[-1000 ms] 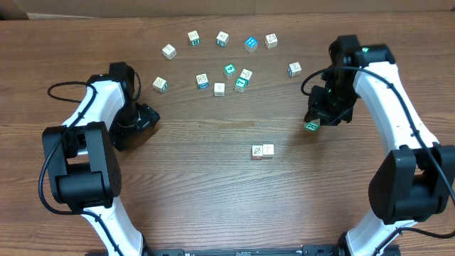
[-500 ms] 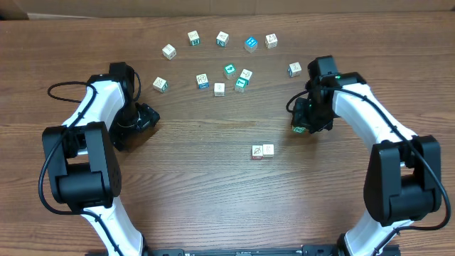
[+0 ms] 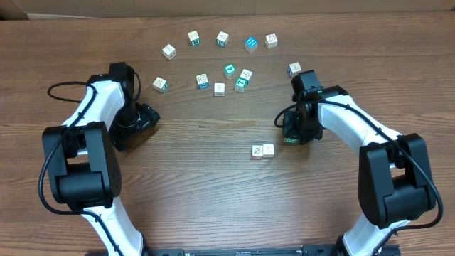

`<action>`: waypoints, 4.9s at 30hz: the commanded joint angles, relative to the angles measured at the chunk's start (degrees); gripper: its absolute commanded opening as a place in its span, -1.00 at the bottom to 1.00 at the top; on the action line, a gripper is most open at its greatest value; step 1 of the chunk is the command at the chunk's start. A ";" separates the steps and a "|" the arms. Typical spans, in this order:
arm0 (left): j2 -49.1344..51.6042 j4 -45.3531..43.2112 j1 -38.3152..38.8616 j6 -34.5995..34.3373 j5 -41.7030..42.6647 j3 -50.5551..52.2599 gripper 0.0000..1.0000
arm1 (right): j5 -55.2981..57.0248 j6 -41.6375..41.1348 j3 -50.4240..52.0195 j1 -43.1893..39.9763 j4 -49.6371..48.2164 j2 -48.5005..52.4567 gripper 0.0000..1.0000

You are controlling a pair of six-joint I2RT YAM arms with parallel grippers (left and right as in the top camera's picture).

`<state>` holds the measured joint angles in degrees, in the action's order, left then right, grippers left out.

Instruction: Form a horizontal line

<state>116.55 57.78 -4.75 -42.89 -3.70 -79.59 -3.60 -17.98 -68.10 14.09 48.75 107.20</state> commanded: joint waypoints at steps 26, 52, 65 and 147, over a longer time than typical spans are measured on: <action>-0.33 -0.02 0.00 0.68 -1.18 0.37 0.99 | -0.33 -1.99 0.35 0.11 4.39 -1.09 -0.61; -0.33 -0.02 0.07 0.68 -1.18 0.37 0.99 | -1.20 -1.99 0.35 0.11 7.10 -1.09 -0.57; -0.33 0.00 0.07 0.66 -1.16 0.37 0.99 | -1.20 -1.99 0.35 0.11 8.26 -1.09 -0.54; -0.33 -0.02 0.26 0.66 -1.18 0.37 0.99 | 12.59 -10.78 0.39 -0.02 1.75 -1.01 -0.32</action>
<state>116.55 57.78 -4.71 -42.89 -3.73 -79.59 6.96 -27.57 -68.03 14.06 50.28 107.09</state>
